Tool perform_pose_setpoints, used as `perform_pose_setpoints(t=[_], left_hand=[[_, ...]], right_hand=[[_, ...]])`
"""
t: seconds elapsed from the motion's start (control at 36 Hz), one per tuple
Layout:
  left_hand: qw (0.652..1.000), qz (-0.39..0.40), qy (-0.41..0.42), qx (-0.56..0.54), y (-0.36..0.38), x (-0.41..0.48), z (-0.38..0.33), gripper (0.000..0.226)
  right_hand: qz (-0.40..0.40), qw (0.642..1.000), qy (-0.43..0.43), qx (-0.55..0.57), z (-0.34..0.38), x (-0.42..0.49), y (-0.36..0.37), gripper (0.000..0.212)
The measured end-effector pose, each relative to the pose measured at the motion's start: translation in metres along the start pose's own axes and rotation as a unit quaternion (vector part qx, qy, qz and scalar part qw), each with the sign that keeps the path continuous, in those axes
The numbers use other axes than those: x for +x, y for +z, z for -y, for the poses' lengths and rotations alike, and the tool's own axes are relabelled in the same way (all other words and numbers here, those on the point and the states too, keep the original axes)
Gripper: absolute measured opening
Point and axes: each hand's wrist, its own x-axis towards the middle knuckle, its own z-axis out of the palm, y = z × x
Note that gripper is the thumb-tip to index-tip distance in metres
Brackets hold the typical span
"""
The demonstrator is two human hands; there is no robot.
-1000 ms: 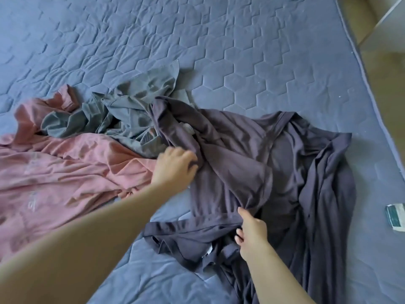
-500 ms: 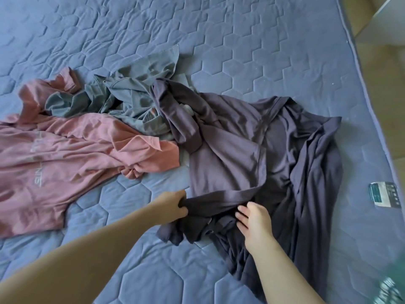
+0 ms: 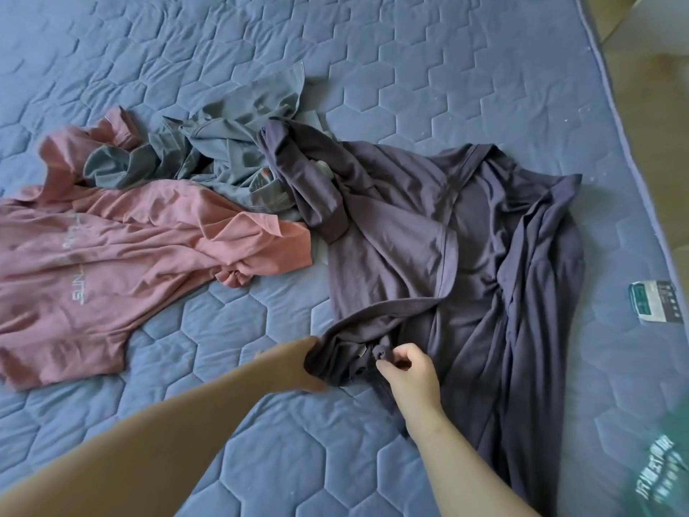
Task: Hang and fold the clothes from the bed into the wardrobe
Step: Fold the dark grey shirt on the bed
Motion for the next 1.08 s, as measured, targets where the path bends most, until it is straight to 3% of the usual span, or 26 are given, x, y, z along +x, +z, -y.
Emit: perform_pose_setpoints(t=[0.06,0.11,0.22,0.31,0.36,0.47,0.56,0.64,0.72,0.78,0.86,0.92,0.94,1.03,1.08], left_hand=[[0.999,0.023,-0.009,0.035,0.003,0.003,-0.009,0.026],[1.000,0.010,-0.007,0.010,0.000,0.006,-0.017,0.020],[0.973,-0.073,-0.034,-0.218,-0.017,0.007,-0.015,0.004],[0.946,-0.143,-0.054,-0.286,-0.038,0.000,0.000,0.022],[0.958,-0.170,-0.058,-0.225,-0.055,-0.008,0.009,0.022],[0.978,-0.203,-0.051,-0.001,-0.093,-0.028,0.021,0.012],[0.968,-0.232,-0.046,0.085,-0.116,-0.046,0.022,0.017],[0.959,-0.247,-0.037,0.133,-0.129,-0.060,0.019,0.021],[0.947,-0.214,-0.028,0.240,-0.131,-0.067,0.014,0.006],[0.940,-0.195,-0.022,0.280,-0.126,-0.069,0.013,0.010],[0.959,-0.176,0.012,0.221,-0.111,-0.064,0.006,0.018],[0.974,-0.159,0.031,0.162,-0.098,-0.058,-0.003,0.026],[0.979,-0.135,0.040,0.144,-0.090,-0.055,-0.009,0.034],[0.997,0.038,0.059,0.044,-0.064,-0.044,-0.030,0.036],[0.980,0.188,0.017,-0.063,-0.052,-0.038,-0.041,0.040]], right_hand=[[0.009,1.000,0.003,0.016,0.000,0.002,-0.004,0.023],[0.012,0.999,0.011,0.032,0.000,0.003,-0.007,0.022],[0.002,0.999,0.016,0.050,0.000,0.002,-0.005,0.023],[-0.004,0.999,0.010,0.040,0.005,0.001,-0.003,0.022],[0.001,0.999,-0.005,0.035,0.012,0.000,-0.002,0.020],[0.043,0.998,-0.050,-0.017,0.030,-0.004,0.002,0.028],[0.127,0.985,-0.063,-0.098,0.041,-0.012,0.012,0.035],[0.235,0.942,-0.079,-0.226,0.047,-0.020,0.029,0.024],[0.346,0.882,-0.037,-0.318,0.046,-0.023,0.039,0.023],[0.366,0.872,-0.016,-0.325,0.042,-0.021,0.041,0.022],[0.300,0.924,0.032,-0.234,0.038,-0.015,0.039,0.018],[0.222,0.963,0.113,-0.099,0.041,-0.009,0.034,0.018],[0.191,0.967,0.169,-0.024,0.043,-0.006,0.030,0.017],[0.182,0.934,0.271,0.144,0.049,0.004,0.018,0.034],[0.206,0.911,0.292,0.208,0.051,0.010,0.012,0.045]])
